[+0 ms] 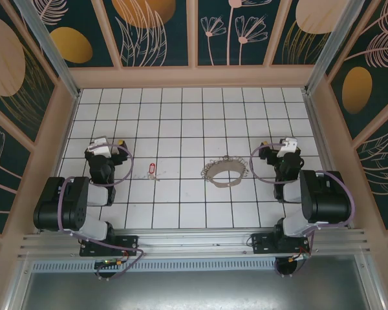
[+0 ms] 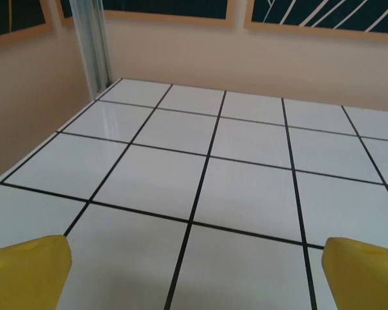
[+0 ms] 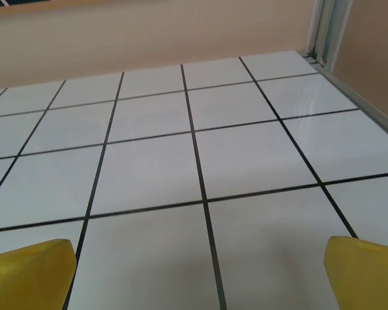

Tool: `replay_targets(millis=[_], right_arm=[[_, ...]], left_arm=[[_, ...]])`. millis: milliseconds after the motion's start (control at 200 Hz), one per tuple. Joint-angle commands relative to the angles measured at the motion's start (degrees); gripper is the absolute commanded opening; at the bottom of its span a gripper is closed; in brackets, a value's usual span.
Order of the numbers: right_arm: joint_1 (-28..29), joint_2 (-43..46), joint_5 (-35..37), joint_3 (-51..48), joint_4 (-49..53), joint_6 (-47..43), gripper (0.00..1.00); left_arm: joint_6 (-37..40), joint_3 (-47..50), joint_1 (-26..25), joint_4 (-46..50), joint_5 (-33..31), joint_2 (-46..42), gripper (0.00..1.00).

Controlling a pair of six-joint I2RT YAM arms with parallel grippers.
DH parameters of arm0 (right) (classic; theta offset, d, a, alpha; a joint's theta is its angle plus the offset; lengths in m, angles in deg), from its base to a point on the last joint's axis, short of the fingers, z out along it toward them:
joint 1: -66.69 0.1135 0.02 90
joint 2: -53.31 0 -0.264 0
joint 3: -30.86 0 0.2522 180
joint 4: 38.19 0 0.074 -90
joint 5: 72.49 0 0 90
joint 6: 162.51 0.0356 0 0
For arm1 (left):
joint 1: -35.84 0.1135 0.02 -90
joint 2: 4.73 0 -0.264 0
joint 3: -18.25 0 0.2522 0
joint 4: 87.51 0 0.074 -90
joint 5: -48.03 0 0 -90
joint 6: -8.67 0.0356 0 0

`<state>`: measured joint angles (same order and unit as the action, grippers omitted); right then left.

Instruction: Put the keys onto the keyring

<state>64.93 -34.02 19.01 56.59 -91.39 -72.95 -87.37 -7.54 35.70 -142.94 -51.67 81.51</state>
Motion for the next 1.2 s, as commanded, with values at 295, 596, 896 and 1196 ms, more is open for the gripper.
replay_targets(millis=[295, 596, 896, 1196], right_arm=[[0.53, -0.9, 0.54, 1.33, -4.75, 1.55, 0.99], [-0.33, -0.91, -0.35, 1.53, -4.3, 1.95, 0.99], [-0.79, -0.74, -2.16, 1.06, -4.96, 2.12, 0.98], [-1.05, 5.56, 0.73, 1.66, 1.29, 3.52, 0.98]], left_arm=[[0.94, -1.31, -0.47, -4.11, -0.86, 0.92, 0.99], [0.85, -1.85, -0.47, -3.44, -0.9, 1.13, 0.99], [1.86, -1.09, -0.47, -4.29, 1.49, 0.67, 0.97], [1.2, -0.45, -0.47, -3.08, -0.13, -2.19, 0.99]])
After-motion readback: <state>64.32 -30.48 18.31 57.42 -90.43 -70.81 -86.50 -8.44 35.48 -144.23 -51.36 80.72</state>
